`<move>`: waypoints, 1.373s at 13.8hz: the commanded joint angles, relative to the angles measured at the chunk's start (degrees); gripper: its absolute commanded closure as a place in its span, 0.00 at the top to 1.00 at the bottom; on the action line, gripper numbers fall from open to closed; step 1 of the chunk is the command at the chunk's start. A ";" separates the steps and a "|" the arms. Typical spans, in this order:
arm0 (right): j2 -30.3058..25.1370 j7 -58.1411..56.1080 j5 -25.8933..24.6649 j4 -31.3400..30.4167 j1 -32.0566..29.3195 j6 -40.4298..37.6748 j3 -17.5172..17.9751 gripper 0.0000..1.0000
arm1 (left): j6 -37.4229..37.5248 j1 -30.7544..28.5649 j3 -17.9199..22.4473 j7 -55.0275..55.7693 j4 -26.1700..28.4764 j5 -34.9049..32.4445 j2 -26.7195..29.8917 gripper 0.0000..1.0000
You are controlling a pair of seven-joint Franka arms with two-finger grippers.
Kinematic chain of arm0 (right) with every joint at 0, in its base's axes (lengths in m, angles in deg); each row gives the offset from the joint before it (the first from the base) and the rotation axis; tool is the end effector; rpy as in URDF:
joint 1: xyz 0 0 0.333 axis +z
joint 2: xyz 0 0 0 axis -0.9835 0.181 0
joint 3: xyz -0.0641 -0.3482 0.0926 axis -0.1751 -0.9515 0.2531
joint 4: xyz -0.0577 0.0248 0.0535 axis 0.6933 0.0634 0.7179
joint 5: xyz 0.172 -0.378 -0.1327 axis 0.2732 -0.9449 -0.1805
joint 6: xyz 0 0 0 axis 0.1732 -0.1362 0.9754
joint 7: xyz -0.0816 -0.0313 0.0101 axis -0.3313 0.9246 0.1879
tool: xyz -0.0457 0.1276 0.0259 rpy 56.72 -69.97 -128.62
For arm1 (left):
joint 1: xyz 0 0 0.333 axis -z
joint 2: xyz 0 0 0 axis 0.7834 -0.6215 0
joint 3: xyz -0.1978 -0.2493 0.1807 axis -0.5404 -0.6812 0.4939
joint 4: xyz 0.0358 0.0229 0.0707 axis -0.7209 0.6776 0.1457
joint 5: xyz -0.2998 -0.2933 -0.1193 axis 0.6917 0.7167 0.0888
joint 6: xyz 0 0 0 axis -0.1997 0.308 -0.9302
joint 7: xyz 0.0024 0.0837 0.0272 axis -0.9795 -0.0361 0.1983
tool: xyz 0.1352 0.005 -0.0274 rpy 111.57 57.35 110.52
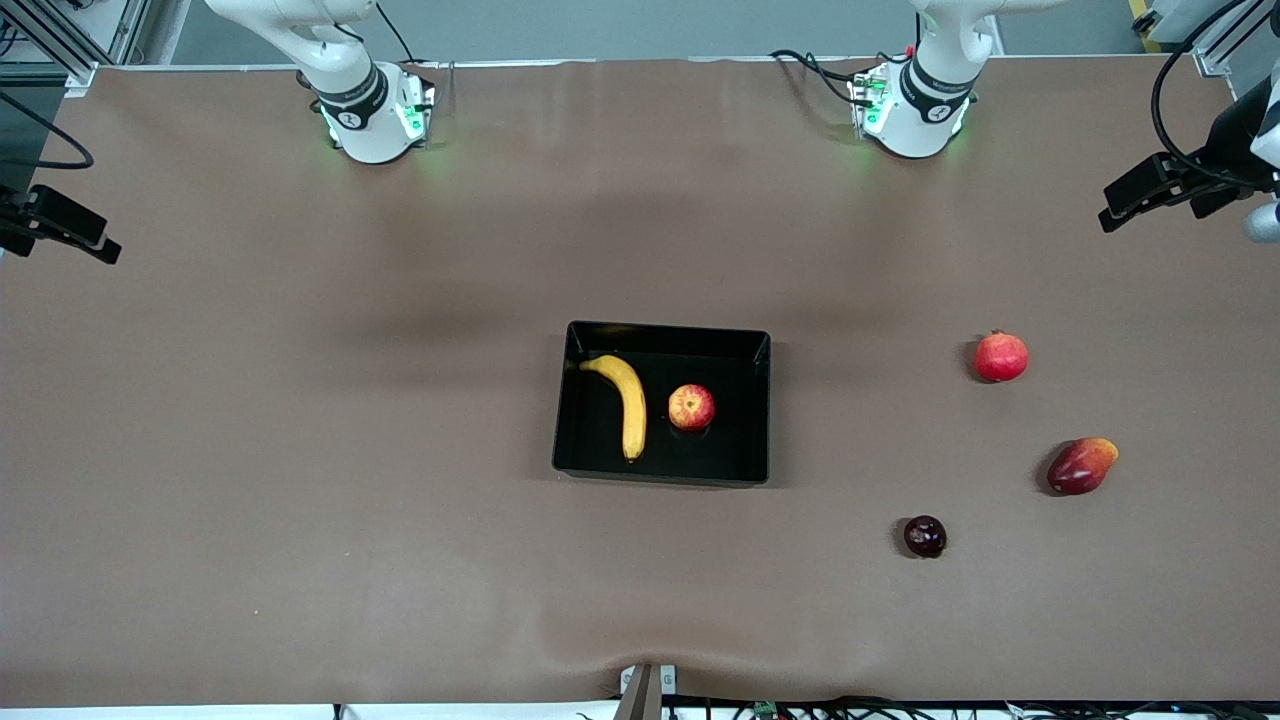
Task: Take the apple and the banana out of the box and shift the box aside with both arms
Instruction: 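Move the left gripper over the black tray toward the red apple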
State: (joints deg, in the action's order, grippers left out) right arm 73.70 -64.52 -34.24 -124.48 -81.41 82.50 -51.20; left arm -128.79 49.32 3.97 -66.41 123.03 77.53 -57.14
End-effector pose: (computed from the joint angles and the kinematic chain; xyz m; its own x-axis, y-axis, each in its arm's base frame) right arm 0.5791 -0.0487 0.6711 0.9929 -0.1189 -0.0086 -0.1191 -0.9925 -0.0277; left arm 0.5609 -0.0356 0.6829 0.9899 0.1352 -0.0436 0.1347 -0.9908 -0.0131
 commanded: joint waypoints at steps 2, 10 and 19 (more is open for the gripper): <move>0.06 -0.40 0.35 0.68 -0.80 -0.26 0.66 1.00 | 0.96 -0.38 -0.30 -0.98 -1.44 -1.03 -0.45 1.00; 0.15 -0.49 0.35 0.68 -0.72 -0.09 0.66 1.00 | 0.96 0.15 -0.73 0.25 -1.35 -0.94 -1.41 1.00; 0.15 -0.40 0.35 0.68 -0.72 -0.08 0.66 1.00 | -2.28 0.76 -11.08 12.17 -1.35 -0.50 -7.04 1.00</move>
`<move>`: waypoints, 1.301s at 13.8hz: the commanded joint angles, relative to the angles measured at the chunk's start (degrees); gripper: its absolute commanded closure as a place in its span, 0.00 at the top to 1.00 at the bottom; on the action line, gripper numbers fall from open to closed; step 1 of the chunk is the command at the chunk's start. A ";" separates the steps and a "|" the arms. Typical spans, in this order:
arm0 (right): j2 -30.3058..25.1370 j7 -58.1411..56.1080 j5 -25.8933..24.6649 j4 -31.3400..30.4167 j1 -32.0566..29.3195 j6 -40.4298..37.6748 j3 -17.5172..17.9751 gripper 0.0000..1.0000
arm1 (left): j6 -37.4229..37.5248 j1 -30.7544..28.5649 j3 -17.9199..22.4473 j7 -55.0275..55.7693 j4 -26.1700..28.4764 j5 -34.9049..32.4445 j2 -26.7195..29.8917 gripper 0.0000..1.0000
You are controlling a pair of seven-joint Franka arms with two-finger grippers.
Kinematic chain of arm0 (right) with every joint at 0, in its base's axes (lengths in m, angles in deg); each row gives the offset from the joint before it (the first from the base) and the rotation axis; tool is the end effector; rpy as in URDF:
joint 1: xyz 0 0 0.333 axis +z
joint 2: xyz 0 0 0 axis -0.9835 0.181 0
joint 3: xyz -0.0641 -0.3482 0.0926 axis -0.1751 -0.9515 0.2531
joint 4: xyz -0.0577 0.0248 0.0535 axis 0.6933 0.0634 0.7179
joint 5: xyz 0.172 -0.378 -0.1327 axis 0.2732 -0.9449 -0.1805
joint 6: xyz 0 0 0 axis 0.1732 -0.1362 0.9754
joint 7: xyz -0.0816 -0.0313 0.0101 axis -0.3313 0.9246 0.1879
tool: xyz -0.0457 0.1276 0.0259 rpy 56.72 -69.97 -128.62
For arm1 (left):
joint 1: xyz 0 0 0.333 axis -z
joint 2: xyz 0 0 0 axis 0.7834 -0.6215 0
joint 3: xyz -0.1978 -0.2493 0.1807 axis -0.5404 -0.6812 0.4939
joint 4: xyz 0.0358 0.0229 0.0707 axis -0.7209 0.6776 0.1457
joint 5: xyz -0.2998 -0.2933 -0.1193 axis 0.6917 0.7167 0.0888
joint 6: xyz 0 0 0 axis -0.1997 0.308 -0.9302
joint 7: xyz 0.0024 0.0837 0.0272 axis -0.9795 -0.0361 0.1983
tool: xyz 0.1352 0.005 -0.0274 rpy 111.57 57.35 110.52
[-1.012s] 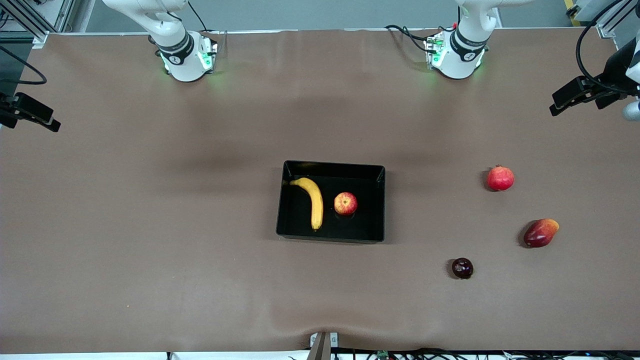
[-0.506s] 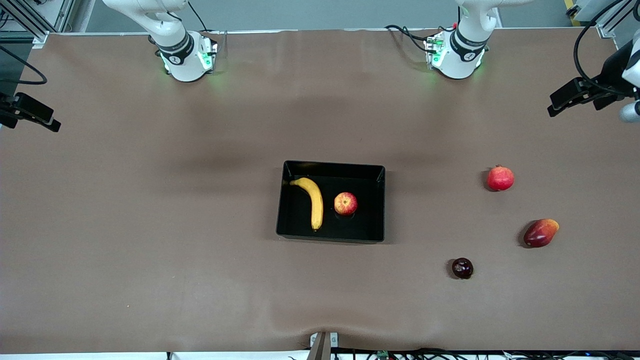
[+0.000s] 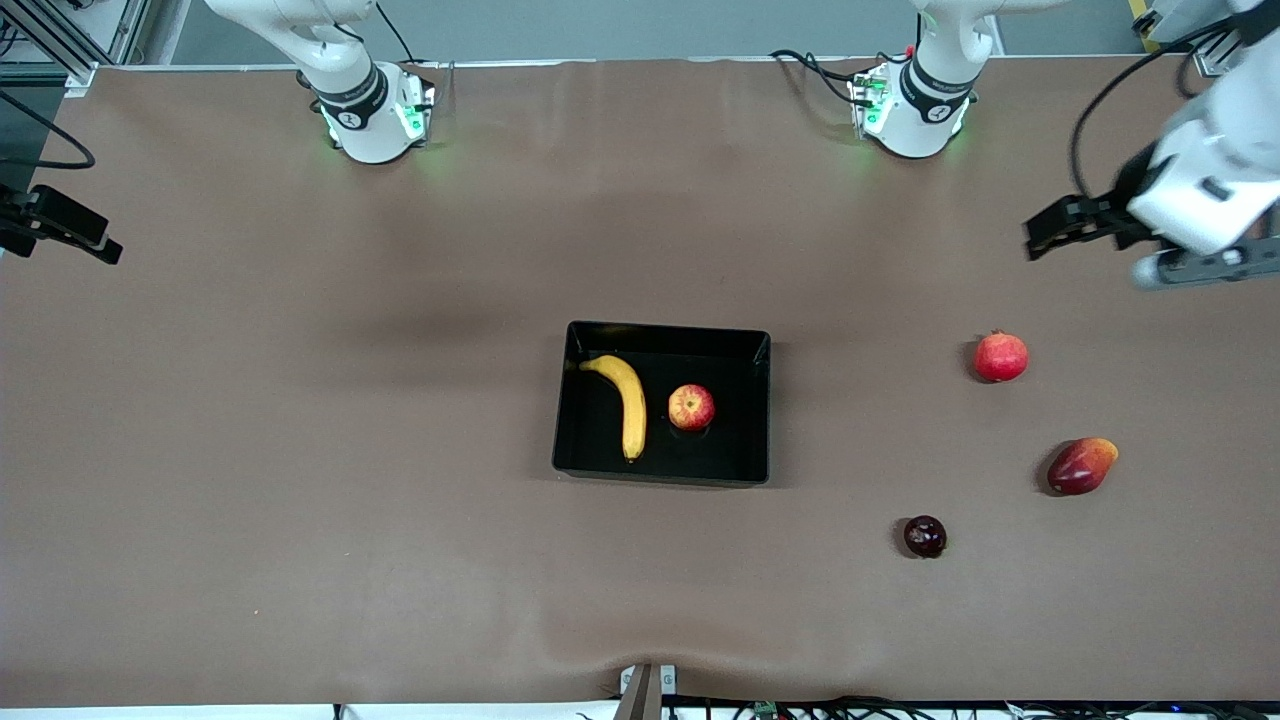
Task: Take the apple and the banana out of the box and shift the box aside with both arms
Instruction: 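Move the left gripper over the black tray toward the red apple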
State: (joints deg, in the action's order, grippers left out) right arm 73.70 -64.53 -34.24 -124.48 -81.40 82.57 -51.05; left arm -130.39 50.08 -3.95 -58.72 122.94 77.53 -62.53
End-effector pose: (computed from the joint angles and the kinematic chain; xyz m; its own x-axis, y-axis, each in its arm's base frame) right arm 0.5794 -0.0471 0.6712 0.9932 -0.1160 -0.0074 -0.1162 -0.9928 -0.0276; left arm 0.5835 -0.1225 0.6321 0.9874 0.1180 -0.1058 0.1160 -0.9929 -0.0256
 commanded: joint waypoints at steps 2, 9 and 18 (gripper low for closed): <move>0.15 -0.49 0.35 0.69 -0.72 -0.08 0.50 1.00 | -3.31 0.09 -6.68 8.11 -1.26 -0.60 -4.10 1.00; 0.15 -0.48 0.35 0.69 -0.72 -0.16 0.50 1.00 | -10.35 9.04 -10.57 26.73 -1.35 -3.23 -13.68 1.00; 0.15 -0.40 0.35 0.69 -0.72 -0.16 0.50 1.00 | -20.62 17.83 -10.22 38.36 -4.95 -5.59 -24.93 1.00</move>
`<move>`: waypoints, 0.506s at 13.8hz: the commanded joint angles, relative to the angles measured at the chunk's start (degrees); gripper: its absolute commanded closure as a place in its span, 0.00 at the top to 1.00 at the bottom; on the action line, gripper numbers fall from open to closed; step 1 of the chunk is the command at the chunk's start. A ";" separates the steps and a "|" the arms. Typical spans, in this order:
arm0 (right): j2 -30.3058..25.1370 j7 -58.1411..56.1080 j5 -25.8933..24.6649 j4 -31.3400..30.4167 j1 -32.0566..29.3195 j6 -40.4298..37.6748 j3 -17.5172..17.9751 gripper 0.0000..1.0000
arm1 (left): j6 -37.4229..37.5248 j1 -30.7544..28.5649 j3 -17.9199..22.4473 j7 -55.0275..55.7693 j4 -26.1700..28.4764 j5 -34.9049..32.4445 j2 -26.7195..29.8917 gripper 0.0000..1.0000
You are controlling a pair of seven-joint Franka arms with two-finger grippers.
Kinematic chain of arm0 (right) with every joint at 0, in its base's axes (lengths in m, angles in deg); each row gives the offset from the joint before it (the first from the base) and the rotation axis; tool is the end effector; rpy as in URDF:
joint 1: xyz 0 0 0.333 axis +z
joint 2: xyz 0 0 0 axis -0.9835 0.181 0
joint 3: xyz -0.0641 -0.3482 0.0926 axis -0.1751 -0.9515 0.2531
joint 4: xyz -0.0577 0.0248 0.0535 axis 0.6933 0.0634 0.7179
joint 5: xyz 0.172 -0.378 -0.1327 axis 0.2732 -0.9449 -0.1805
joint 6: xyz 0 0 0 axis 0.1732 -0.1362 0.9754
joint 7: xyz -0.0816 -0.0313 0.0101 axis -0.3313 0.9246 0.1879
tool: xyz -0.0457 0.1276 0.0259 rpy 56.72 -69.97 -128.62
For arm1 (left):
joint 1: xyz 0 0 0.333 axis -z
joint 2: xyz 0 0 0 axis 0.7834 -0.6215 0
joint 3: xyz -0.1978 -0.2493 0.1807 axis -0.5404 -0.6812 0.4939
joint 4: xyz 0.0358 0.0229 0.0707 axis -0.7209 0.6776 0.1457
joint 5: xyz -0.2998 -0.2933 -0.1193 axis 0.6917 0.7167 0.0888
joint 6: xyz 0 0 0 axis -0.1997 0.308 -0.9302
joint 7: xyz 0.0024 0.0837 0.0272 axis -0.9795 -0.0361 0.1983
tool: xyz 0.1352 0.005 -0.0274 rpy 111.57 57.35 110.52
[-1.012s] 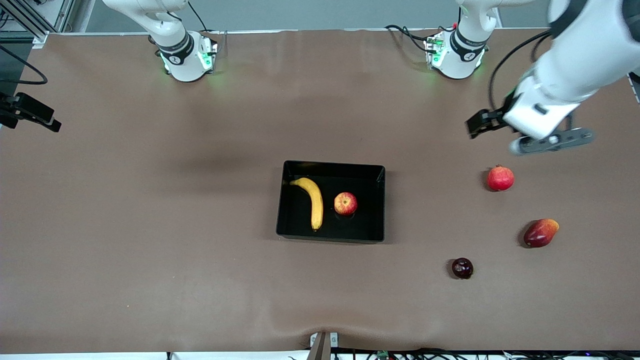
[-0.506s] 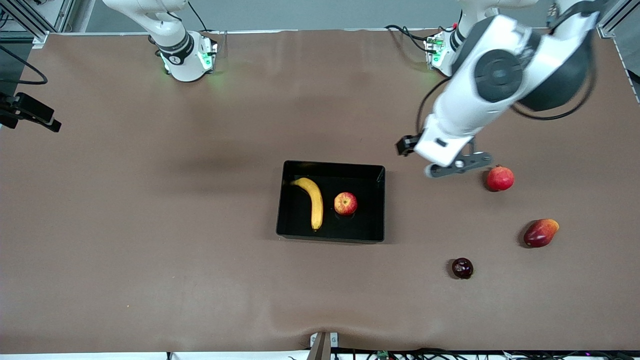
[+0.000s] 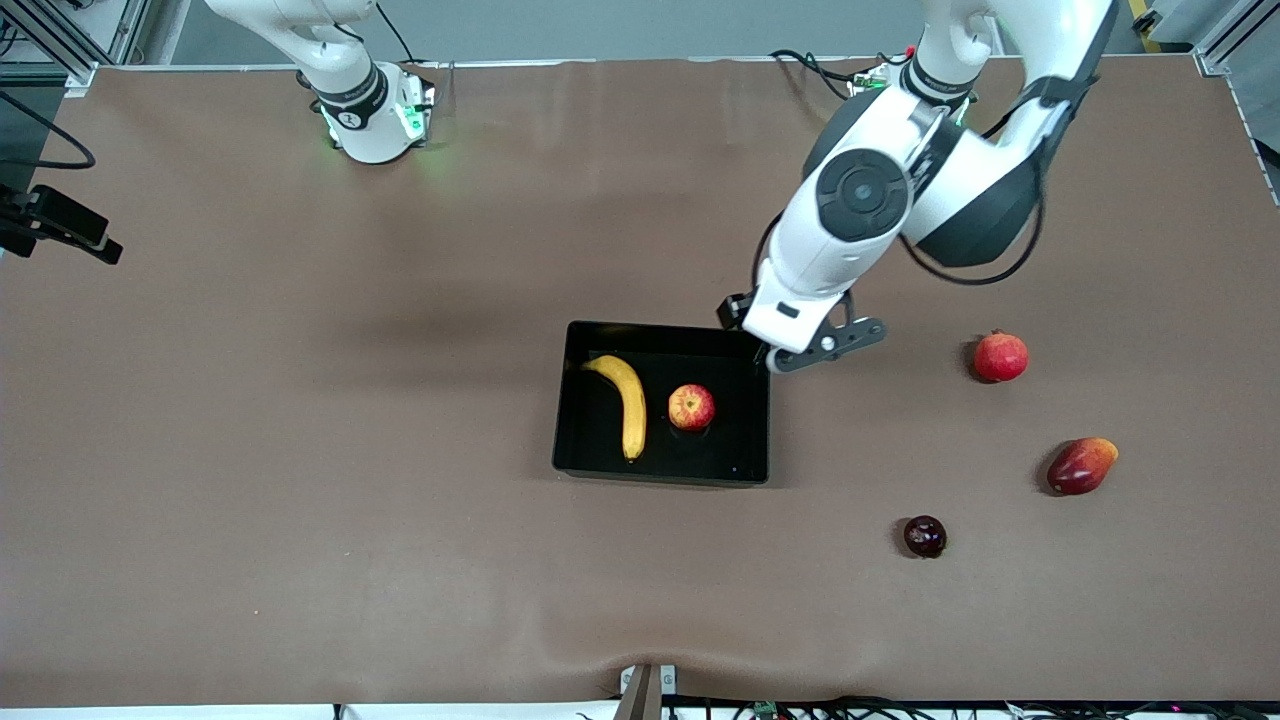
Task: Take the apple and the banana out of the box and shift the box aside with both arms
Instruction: 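Lower the left gripper and grasp the red apple in the tray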
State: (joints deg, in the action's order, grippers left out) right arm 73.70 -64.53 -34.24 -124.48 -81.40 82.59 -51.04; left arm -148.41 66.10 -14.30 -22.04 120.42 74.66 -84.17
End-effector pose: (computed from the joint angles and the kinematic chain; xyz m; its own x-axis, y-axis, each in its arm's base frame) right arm 0.5794 -0.0470 0.6712 0.9932 -0.1158 -0.0070 -0.1160 -0.9929 -0.0276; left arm 0.5930 -0.4106 0.4453 0.9414 0.3021 -0.1499 0.3040 -0.9526 -0.0110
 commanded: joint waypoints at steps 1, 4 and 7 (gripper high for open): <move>0.14 -0.40 0.35 0.69 -0.72 -0.10 0.50 1.00 | -5.23 2.34 0.22 2.02 -2.53 -3.86 -4.87 1.00; 0.14 -0.40 0.35 0.60 -0.72 -0.18 0.50 1.00 | -10.52 4.97 0.48 5.18 -3.76 -7.63 -9.88 1.00; 0.14 -0.49 0.35 0.69 -0.72 -0.10 0.50 1.00 | -16.66 5.51 0.92 8.17 -4.20 -11.43 -14.28 1.00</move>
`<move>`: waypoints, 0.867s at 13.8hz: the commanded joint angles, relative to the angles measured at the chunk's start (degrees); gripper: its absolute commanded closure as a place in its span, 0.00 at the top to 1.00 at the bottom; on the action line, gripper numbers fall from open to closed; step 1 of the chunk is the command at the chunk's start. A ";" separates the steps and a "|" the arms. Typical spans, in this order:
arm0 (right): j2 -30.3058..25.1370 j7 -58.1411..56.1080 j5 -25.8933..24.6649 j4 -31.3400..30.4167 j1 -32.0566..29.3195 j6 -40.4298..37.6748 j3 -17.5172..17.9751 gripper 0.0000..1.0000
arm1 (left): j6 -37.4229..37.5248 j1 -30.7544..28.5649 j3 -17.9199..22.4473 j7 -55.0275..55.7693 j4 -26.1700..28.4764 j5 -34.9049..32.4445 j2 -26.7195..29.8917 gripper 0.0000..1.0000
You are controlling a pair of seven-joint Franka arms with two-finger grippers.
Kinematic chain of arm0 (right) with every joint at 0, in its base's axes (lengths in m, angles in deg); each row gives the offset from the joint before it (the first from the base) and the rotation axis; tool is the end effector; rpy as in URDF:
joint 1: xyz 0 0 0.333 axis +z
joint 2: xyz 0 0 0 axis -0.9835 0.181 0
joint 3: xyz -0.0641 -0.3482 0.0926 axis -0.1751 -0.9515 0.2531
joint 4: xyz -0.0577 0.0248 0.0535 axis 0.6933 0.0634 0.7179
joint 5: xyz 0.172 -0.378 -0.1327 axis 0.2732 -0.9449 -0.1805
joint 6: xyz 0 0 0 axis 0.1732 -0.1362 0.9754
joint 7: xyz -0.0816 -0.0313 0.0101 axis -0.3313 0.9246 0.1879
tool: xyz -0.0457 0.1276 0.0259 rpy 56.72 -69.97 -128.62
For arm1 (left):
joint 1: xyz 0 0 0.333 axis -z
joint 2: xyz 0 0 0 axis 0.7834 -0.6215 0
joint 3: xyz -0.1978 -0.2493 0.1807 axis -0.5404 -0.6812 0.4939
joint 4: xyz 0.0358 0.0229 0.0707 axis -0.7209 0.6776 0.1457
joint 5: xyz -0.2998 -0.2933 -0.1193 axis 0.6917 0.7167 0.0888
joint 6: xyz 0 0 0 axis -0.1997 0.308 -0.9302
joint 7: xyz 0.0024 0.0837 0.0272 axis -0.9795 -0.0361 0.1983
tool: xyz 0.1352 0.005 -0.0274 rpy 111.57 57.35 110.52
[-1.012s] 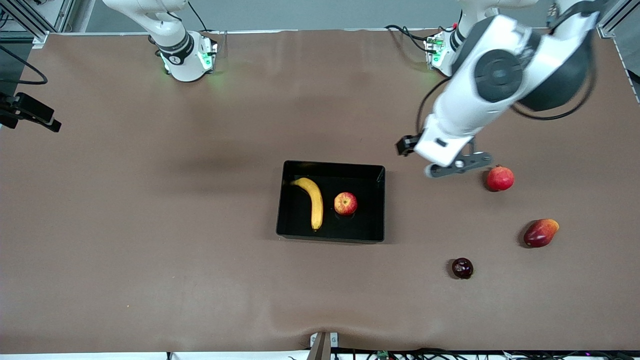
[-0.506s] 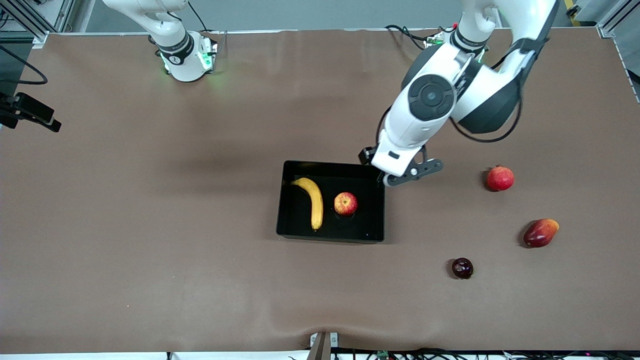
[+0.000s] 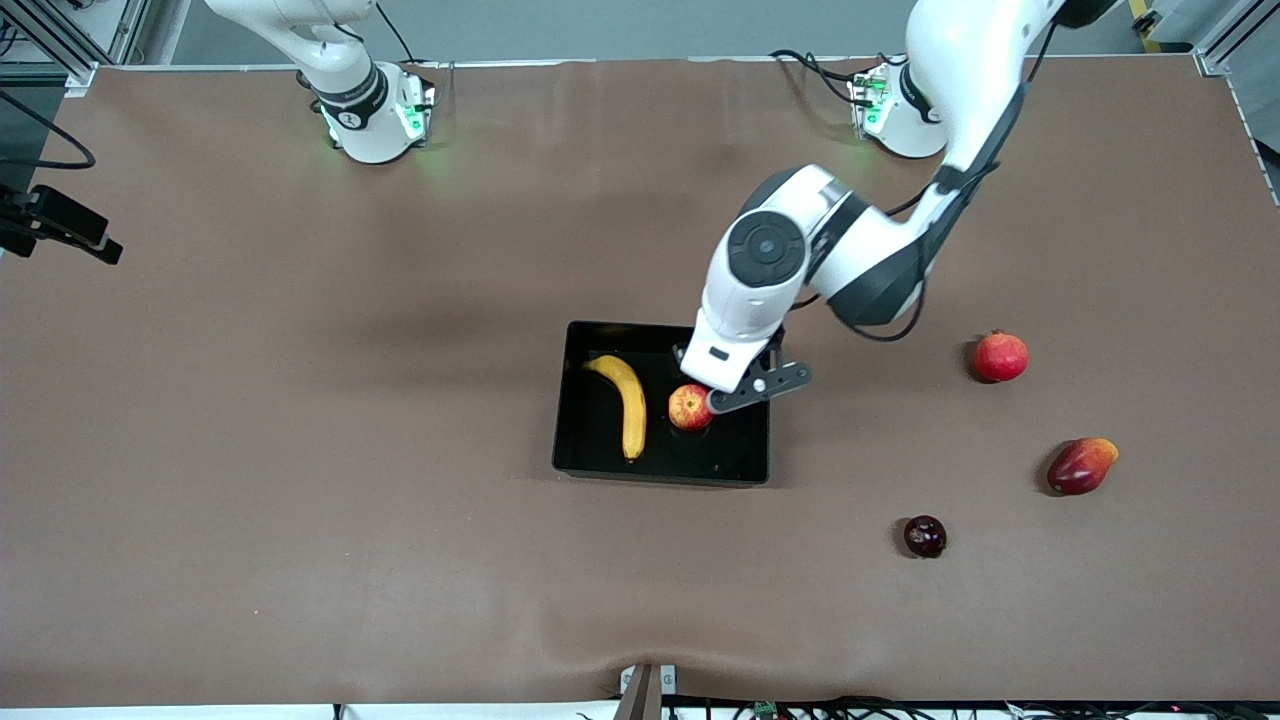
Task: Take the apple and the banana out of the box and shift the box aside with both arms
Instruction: 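Lower the left gripper and grasp the red apple in the tray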
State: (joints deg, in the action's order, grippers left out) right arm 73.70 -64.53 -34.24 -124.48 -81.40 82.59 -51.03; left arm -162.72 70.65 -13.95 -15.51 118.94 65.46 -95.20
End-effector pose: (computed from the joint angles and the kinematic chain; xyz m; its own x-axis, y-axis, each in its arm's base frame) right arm 0.5794 -0.0469 0.6712 0.9933 -0.1157 -0.0070 -0.1158 -0.9929 -0.0276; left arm 0.6161 -0.4699 0.3402 0.9508 0.3080 -0.0338 0.3090 -0.9507 0.0259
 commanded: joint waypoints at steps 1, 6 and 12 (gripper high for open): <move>0.14 -0.49 0.35 0.69 -0.72 -0.10 0.49 1.00 | -3.24 1.57 0.74 1.65 -2.81 -2.85 -4.39 1.00; 0.14 -0.49 0.35 0.69 -0.72 -0.18 0.49 1.00 | -5.53 4.74 4.52 2.00 -2.98 -4.17 -8.17 1.00; 0.14 -0.40 0.35 0.69 -0.72 -0.18 0.49 1.00 | -13.27 4.74 4.61 4.11 -2.98 -4.35 -12.84 1.00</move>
State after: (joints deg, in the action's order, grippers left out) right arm 73.70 -64.53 -34.24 -124.48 -81.40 82.60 -51.03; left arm -174.84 74.59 -9.77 -13.65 117.61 62.79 -106.49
